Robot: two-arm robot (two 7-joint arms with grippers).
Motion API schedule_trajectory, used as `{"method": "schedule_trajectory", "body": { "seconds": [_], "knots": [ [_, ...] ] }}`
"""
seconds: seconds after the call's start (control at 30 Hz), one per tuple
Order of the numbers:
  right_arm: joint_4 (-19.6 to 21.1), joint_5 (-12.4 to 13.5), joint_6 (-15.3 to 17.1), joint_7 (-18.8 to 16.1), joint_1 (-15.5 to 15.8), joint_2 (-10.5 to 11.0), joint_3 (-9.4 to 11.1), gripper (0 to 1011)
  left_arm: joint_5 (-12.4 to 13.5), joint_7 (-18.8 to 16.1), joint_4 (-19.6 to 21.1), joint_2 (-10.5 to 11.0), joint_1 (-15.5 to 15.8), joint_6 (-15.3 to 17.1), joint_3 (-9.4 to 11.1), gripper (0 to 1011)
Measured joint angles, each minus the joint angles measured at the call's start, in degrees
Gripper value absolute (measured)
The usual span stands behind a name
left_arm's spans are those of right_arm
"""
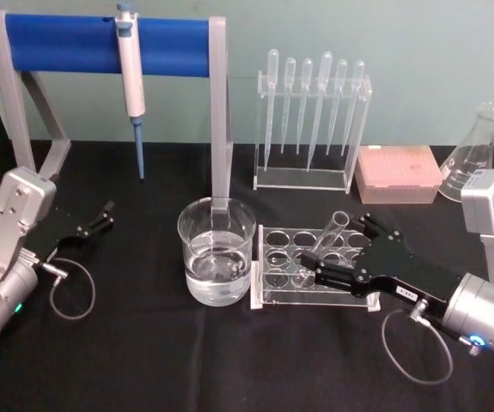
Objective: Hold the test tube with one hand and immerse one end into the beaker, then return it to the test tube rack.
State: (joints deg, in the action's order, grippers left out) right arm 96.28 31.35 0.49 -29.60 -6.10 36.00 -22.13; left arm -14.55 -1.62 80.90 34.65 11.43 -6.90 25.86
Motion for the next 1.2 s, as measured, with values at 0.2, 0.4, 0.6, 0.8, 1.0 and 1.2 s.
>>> {"method": "schedule_trajectory", "body": {
  "seconds": [0.2,0.4,0.6,0.8,1.0,1.2],
  "knots": [
    [0.0,0.2,0.0,0.0,0.0,0.1,0.1,982,0.0,0.0,0.0,0.0,0.0,0.0,0.0,1000],
    [0.1,0.3,-0.1,-0.1,0.1,0.2,0.1,862,0.0,0.0,0.0,0.0,0.0,0.0,0.0,1000],
    [0.1,0.4,-0.1,-0.2,0.1,0.2,0.1,682,0.0,0.0,0.0,0.0,0.0,0.0,0.0,1000],
    [0.1,0.5,-0.1,-0.3,0.1,0.3,0.2,478,0.0,0.0,0.0,0.0,0.0,0.0,0.0,1000],
    [0.2,0.5,-0.1,-0.3,0.1,0.3,0.2,289,0.0,0.0,0.0,0.0,0.0,0.0,0.0,1000],
    [0.2,0.6,-0.1,-0.4,0.1,0.3,0.2,241,0.0,0.0,0.0,0.0,0.0,0.0,0.0,1000]
  ]
}}
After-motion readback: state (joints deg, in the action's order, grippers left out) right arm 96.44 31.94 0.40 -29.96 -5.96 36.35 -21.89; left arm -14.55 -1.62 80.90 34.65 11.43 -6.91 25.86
